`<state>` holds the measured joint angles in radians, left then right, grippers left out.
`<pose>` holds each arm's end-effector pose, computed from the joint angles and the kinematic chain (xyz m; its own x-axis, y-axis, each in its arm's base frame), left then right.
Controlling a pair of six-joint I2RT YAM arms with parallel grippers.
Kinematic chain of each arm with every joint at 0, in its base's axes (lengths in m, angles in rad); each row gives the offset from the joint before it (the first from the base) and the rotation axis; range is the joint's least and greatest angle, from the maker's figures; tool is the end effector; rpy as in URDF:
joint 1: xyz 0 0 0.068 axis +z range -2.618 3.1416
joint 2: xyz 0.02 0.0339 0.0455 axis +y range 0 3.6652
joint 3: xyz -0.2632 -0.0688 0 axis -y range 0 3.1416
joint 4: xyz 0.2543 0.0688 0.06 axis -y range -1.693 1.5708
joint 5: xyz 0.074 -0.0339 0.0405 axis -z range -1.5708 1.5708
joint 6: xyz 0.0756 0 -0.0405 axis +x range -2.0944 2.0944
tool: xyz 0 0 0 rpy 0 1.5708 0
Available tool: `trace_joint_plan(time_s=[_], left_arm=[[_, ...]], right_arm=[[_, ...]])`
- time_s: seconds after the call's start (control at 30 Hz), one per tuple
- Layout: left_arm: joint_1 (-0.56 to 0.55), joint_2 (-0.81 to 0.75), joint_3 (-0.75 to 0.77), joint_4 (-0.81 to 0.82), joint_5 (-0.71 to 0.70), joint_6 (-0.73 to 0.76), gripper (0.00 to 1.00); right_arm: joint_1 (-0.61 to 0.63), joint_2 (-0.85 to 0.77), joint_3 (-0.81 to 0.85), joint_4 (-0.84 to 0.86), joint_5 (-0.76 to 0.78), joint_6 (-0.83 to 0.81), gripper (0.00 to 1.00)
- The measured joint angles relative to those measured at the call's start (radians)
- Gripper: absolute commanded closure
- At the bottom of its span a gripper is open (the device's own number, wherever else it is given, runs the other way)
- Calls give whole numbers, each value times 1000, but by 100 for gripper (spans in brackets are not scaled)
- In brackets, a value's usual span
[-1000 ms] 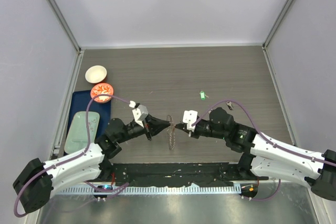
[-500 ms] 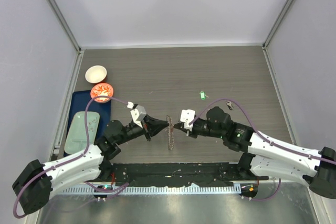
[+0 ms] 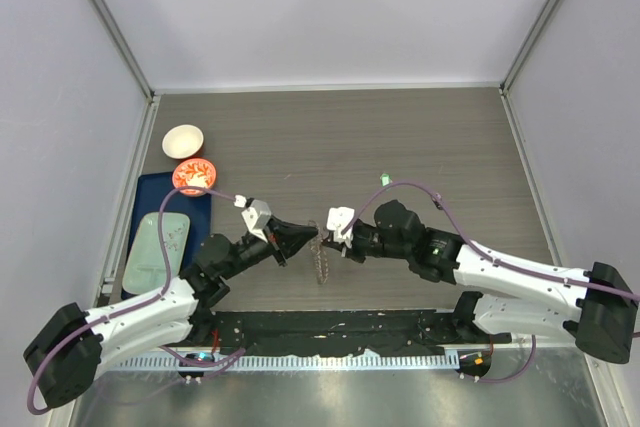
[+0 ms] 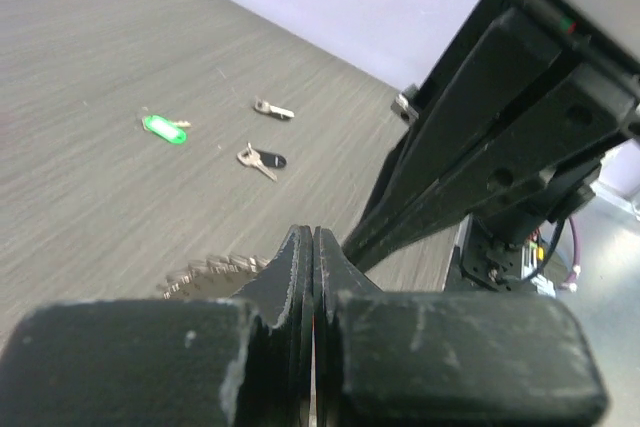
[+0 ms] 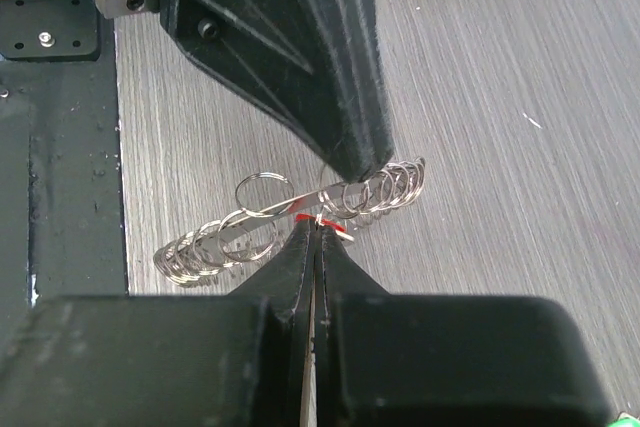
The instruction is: Put the keys on the keyring
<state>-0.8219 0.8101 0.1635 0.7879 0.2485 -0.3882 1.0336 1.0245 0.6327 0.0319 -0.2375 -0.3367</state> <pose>0.1385 -0.1763 0.2196 -0.2427 -0.2778 -0.9295 0.8469 0.4067 -0.3427 0.1276 0.2490 0.2448 0.1430 -0.3874 -0.9108 -0.9540 0.1909 -0.2310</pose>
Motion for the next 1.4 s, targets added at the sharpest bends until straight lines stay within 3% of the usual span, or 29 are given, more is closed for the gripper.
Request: trace_joint_plan(time_s=[0.23,0.33,0.57,0.7,0.97,1.4], left_arm=[[13,-7,-11,128,-60,-13,99],[13,-42,-32,134,-80,-19,94],[13,-161,-36,4,-108,8,74],[13,-191,-13,-114,-98,34,67],[13,-172,61,-274,-7,89,61],[13,32,64,-190,213,273,60]], right_arm=[[8,41,23,-86,5,-6,99],[8,51,59,-147,12,-20,99],[8,85,183,-289,35,-83,99],[8,115,254,-370,43,-123,99],[14,145,325,-476,43,-182,99],[14,146,346,-539,37,-243,99]])
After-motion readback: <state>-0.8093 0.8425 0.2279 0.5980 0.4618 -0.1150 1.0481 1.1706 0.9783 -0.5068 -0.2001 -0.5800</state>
